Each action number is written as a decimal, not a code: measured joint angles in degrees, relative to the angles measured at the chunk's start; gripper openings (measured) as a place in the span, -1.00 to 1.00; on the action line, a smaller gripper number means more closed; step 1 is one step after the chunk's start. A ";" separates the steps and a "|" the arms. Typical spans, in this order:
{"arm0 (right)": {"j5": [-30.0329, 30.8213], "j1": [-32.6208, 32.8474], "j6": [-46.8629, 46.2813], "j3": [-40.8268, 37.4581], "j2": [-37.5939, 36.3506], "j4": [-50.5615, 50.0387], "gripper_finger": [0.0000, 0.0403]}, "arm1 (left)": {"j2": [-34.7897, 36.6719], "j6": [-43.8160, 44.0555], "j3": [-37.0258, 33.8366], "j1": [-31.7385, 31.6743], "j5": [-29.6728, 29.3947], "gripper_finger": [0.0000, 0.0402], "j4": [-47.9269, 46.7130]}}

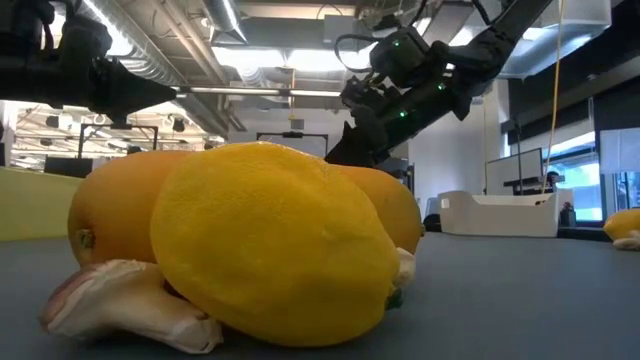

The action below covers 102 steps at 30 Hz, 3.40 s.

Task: Sort produce into baskets
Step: Put the lemon into the white bin

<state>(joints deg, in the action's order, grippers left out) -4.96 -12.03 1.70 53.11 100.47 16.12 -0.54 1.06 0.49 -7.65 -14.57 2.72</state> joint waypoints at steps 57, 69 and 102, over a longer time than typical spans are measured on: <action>-2.15 0.37 2.39 4.03 9.42 1.59 0.37 | 0.00 4.81 0.04 0.01 -0.02 -0.96 0.04; -1.46 0.37 3.53 4.18 12.90 5.11 0.26 | 0.00 4.98 0.04 0.01 -0.02 -0.96 0.23; 5.03 0.41 3.49 3.88 13.31 0.37 0.04 | 0.00 7.88 0.04 0.06 -0.37 -0.59 0.05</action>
<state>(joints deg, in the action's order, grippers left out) 0.07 -11.62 5.19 56.99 113.78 16.49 -0.54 8.94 0.54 -7.60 -14.94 2.78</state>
